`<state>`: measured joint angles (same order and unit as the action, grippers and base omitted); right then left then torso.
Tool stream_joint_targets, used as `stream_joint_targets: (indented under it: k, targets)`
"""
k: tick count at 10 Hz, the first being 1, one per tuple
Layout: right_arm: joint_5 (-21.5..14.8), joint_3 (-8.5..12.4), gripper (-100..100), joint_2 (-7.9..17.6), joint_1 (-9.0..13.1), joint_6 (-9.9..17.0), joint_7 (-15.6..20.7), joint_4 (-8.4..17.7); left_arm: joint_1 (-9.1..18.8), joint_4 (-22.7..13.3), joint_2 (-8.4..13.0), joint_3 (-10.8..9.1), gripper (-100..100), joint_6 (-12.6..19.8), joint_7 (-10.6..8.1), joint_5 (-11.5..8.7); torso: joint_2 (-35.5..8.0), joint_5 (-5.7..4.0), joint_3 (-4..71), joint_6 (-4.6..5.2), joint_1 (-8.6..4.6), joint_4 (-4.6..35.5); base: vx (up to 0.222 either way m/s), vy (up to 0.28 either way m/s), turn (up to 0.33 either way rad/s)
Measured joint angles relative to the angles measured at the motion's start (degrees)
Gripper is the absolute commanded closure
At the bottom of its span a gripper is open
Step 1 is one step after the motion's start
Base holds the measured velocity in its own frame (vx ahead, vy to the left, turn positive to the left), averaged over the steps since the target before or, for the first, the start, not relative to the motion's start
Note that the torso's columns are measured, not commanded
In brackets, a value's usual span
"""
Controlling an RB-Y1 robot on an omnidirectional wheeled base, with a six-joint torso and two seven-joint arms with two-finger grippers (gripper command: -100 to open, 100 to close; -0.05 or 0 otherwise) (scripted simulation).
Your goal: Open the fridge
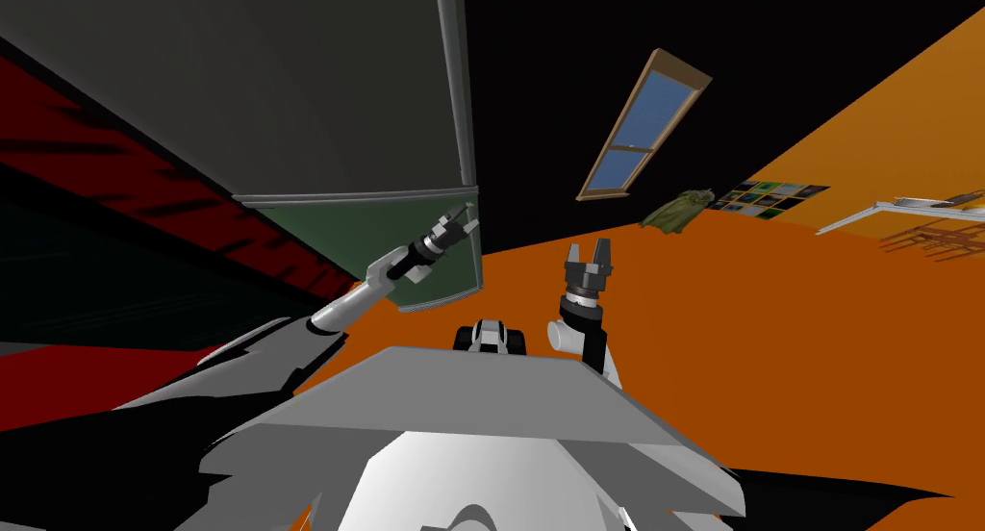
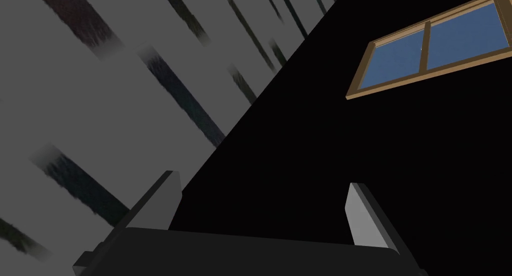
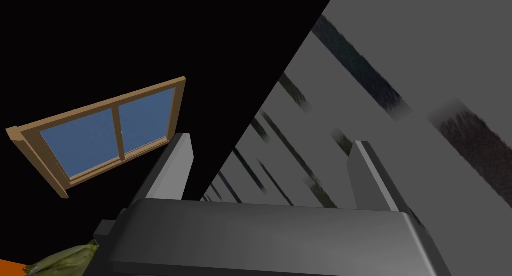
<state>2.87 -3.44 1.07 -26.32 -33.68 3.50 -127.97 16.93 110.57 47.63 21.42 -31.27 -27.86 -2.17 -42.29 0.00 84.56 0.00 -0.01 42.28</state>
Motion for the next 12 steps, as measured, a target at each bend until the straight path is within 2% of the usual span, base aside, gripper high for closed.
stream_joint_targets:
  k: [2,6,8,11,12]
  targets:
    - [0.00,0.00,0,0.00,0.00,0.00,0.00,0.00,3.38,-2.93,3.49,2.01,-100,0.55,-1.59,-0.20,0.06,0.00,0.03,0.01,-0.03,-0.02,0.059,-0.040,-0.022]
    - [0.00,0.00,0,0.00,0.00,0.00,0.00,0.00,9.35,-6.77,9.58,4.78,-100,1.86,-3.83,-0.42,-0.04,0.01,-0.03,0.00,0.02,0.02,0.042,-0.032,-0.019]
    - [0.00,0.00,0,0.00,0.00,0.00,0.00,0.00,12.53,-9.47,12.01,6.45,-100,2.13,-4.81,-0.31,0.02,0.00,0.01,0.01,-0.01,0.00,0.039,-0.032,-0.024]
    - [0.00,0.00,0,0.00,0.00,0.00,0.00,0.00,15.48,-11.79,15.78,8.02,-100,3.01,-6.01,-0.41,0.00,0.02,0.00,0.00,0.04,0.00,0.038,-0.029,-0.025]
    - [0.00,0.00,0,0.00,0.00,0.00,0.00,0.00,17.44,-13.42,17.08,9.14,-100,3.32,-6.56,-0.31,0.01,0.00,0.01,0.01,-0.01,0.00,0.032,-0.031,-0.018]
